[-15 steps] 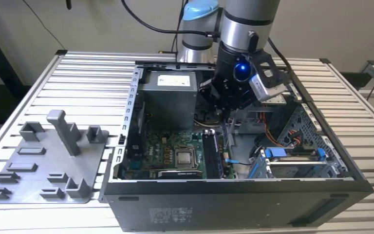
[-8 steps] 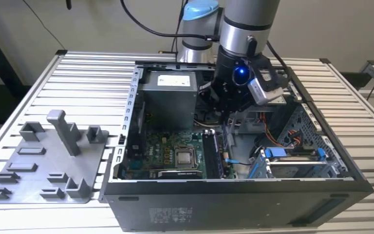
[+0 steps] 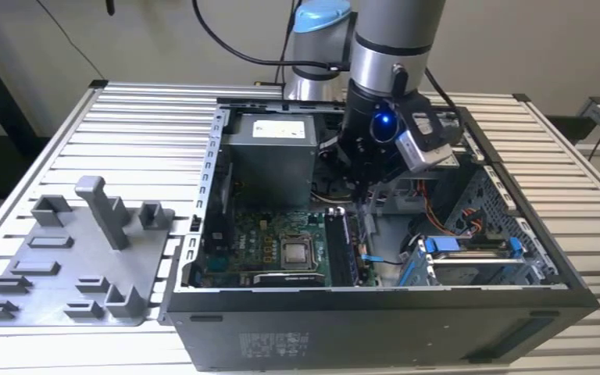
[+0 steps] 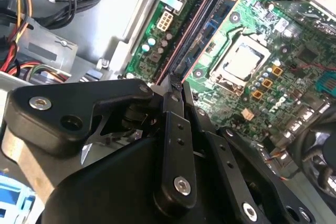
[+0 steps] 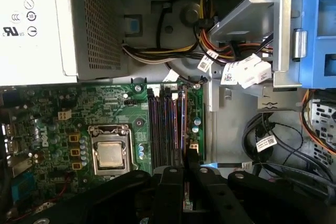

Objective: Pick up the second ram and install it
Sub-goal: 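Insert the second ram into the second slot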

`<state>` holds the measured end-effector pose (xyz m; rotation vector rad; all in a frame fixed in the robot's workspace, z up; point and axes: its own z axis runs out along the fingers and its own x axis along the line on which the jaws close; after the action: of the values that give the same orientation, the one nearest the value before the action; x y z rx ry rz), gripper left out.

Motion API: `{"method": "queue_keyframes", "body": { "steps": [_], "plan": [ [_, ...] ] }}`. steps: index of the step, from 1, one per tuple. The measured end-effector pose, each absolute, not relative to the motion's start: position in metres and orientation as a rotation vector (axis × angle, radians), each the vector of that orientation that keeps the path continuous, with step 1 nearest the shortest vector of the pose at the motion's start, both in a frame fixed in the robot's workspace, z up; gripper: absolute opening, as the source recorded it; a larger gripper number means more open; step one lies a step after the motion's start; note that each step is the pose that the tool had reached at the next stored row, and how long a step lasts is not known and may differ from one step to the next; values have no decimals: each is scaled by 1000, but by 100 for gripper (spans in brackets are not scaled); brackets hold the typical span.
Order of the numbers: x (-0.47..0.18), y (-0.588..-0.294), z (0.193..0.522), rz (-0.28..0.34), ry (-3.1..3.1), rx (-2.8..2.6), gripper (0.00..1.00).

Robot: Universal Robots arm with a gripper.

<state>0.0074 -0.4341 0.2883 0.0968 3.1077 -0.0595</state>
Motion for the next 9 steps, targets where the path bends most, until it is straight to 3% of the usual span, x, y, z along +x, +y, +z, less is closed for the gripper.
{"method": "queue_keyframes", "body": {
  "steps": [9],
  "plan": [
    [-5, -436, 279, -58, 3106, 41, 14]
  ]
}}
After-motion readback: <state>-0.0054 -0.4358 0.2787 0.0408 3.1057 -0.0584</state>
